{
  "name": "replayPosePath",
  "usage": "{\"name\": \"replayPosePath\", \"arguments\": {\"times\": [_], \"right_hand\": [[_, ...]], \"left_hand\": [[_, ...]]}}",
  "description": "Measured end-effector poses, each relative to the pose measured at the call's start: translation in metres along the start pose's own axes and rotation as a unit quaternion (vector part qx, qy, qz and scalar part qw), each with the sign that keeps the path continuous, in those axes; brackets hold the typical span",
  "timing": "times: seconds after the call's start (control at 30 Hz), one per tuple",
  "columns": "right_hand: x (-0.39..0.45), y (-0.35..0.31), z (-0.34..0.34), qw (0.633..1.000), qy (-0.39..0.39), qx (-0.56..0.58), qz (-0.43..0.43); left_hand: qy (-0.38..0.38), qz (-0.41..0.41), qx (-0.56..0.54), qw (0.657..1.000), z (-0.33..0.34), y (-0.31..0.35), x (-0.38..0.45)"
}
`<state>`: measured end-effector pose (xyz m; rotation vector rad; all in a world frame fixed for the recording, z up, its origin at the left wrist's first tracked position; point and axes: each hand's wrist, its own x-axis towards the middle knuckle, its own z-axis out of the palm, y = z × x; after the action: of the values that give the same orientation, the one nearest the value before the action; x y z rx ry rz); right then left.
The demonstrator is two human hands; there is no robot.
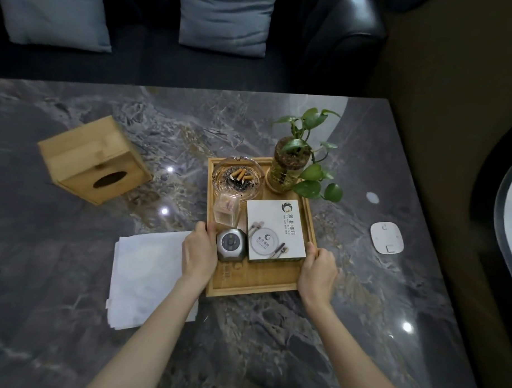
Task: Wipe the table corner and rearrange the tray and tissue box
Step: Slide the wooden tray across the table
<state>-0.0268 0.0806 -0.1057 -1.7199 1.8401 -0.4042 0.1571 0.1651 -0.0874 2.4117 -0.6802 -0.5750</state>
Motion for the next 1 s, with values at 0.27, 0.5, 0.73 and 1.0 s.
{"name": "replayPosePath", "arguments": {"times": [0.27, 0.5, 0.73, 1.0], "right_hand": [[0.001, 0.002, -0.006, 0.996, 0.029, -0.047, -0.070], [0.007, 0.003, -0.011, 0.989, 0.018, -0.097, -0.109], [0.008, 0.003, -0.017, 0.985, -0.011, -0.124, -0.116], [0.021, -0.033, -0.051, 0.972, -0.083, -0.171, -0.139]], "left_hand": [[-0.037, 0.027, 0.072, 0.996, -0.002, -0.002, 0.008], [-0.060, 0.074, 0.196, 0.976, -0.008, -0.001, 0.016], [-0.059, 0.063, 0.196, 0.977, -0.009, 0.002, 0.016], [-0.078, 0.030, 0.105, 0.991, -0.027, -0.005, 0.008]]}}
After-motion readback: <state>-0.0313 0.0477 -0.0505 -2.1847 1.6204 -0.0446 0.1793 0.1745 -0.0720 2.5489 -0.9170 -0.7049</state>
